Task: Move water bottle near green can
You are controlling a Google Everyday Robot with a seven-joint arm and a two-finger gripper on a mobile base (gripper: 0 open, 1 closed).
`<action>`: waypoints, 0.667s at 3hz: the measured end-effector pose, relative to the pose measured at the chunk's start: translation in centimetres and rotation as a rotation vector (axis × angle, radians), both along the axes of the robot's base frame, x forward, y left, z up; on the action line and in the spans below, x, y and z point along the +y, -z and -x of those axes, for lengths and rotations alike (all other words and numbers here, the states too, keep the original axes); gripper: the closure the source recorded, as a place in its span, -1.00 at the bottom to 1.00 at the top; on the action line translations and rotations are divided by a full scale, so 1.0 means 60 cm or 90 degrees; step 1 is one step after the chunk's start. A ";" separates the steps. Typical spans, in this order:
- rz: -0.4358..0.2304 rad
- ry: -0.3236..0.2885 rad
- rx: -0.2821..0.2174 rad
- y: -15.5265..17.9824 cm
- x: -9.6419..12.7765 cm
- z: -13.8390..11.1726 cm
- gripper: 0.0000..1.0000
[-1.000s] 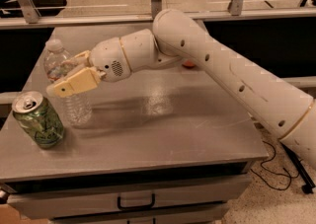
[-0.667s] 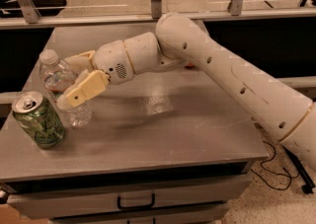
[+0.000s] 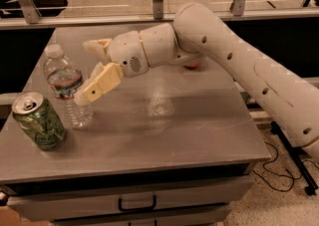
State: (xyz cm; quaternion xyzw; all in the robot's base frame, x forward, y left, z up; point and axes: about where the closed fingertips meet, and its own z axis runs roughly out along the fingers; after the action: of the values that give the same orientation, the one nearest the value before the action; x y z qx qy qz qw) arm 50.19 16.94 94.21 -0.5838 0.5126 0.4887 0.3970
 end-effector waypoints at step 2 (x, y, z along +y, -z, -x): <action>0.064 0.246 -0.247 -0.186 -0.166 -0.122 -1.00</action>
Offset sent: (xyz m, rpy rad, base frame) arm 0.1226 -0.1930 0.2087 -0.1721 -0.6630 -0.6928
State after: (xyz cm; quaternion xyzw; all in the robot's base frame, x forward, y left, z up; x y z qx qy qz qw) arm 57.51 6.96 105.35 -0.5771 0.5525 0.2569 0.5437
